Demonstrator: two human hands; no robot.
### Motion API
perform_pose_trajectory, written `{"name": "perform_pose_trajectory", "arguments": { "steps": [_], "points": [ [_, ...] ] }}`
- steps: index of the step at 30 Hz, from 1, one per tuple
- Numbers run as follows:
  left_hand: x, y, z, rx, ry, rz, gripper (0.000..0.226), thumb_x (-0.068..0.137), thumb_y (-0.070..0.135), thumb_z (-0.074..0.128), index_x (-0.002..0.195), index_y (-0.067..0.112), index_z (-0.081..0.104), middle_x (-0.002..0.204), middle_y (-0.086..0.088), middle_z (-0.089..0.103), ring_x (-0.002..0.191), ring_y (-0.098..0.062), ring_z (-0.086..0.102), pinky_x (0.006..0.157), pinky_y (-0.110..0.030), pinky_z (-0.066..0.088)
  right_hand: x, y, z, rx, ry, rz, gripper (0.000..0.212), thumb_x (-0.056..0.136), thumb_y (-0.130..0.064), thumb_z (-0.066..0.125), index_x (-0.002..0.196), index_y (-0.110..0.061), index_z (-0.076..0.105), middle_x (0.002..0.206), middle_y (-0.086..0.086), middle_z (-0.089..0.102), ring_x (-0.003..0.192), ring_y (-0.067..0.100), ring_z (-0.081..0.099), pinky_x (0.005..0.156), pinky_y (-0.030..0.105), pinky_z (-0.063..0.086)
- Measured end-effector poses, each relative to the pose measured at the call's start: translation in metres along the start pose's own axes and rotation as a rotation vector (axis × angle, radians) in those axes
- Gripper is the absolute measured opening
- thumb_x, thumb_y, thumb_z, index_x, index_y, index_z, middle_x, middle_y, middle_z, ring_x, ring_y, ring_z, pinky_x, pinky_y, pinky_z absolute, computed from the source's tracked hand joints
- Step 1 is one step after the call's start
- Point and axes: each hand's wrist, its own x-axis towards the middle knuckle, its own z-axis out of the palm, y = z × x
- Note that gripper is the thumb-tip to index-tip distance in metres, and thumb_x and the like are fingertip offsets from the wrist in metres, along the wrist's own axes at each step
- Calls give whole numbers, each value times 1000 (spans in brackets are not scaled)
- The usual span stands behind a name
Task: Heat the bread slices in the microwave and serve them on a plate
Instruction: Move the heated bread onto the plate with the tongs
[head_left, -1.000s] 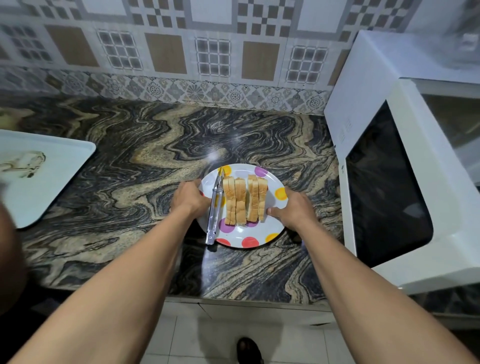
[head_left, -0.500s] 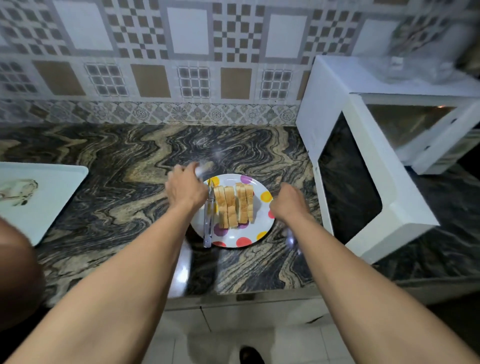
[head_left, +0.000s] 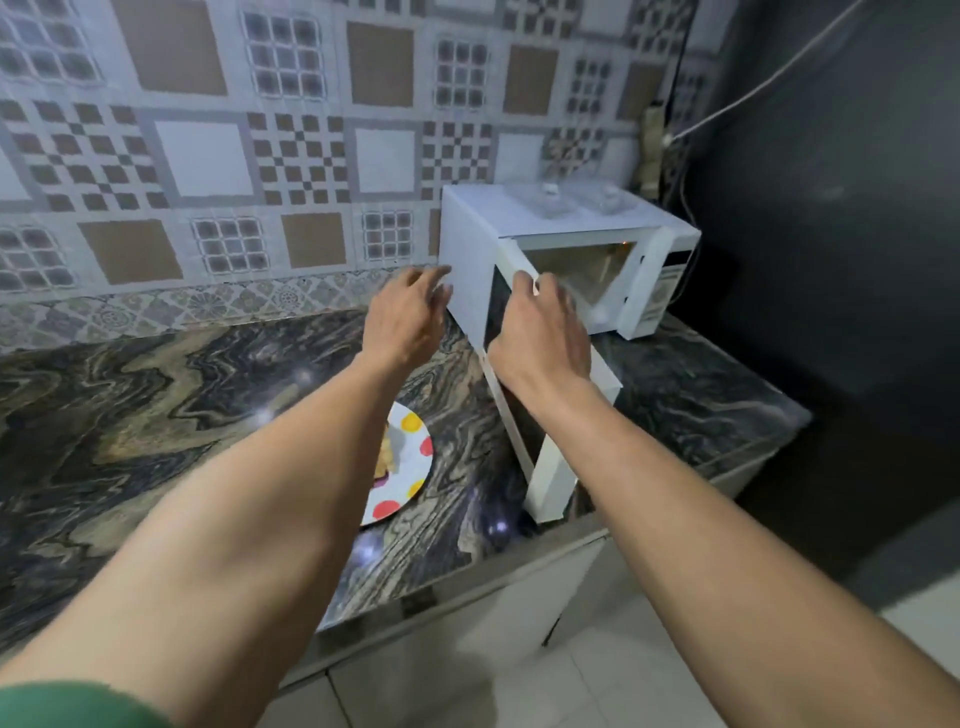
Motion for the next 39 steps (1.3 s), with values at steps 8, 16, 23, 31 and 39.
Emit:
{"name": "perform_pose_trajectory", "arguments": {
  "steps": [8,16,23,31,39],
  "points": [
    [33,47,25,-23,-236,190,50,108,42,27,152,24,42,154,-14,43,139,-35,43,113,-48,35,-12,36,-4,-83,-108,179,82,89,-21,59,155,-1,15,156,21,26,142,37,27,115,45,33],
    [47,74,56,-56,-436,248,52,108,47,23,156,29,33,165,-13,22,153,-29,21,122,-49,21,-17,61,10,-66,-303,251,78,100,-26,41,157,-5,-8,166,15,-8,152,34,-9,122,56,4],
    [56,89,76,-25,-395,271,56,106,52,16,157,31,30,167,-10,15,155,-28,6,124,-53,5,-2,103,0,-107,-355,202,73,100,-24,37,159,-12,-5,167,9,-7,153,30,-9,121,59,0],
    [67,119,115,1,-252,282,58,107,49,15,153,22,39,164,-13,25,155,-27,10,124,-52,5,26,171,-4,-155,-351,119,77,97,-22,44,158,-7,-1,167,12,-2,153,32,-5,119,61,-4],
    [93,156,171,94,-101,215,81,98,58,6,152,8,40,160,-15,34,153,-29,17,124,-50,10,87,249,9,-212,-330,-15,73,98,-11,40,156,2,-3,164,24,-4,152,36,-6,119,61,-6]
  ]
}}
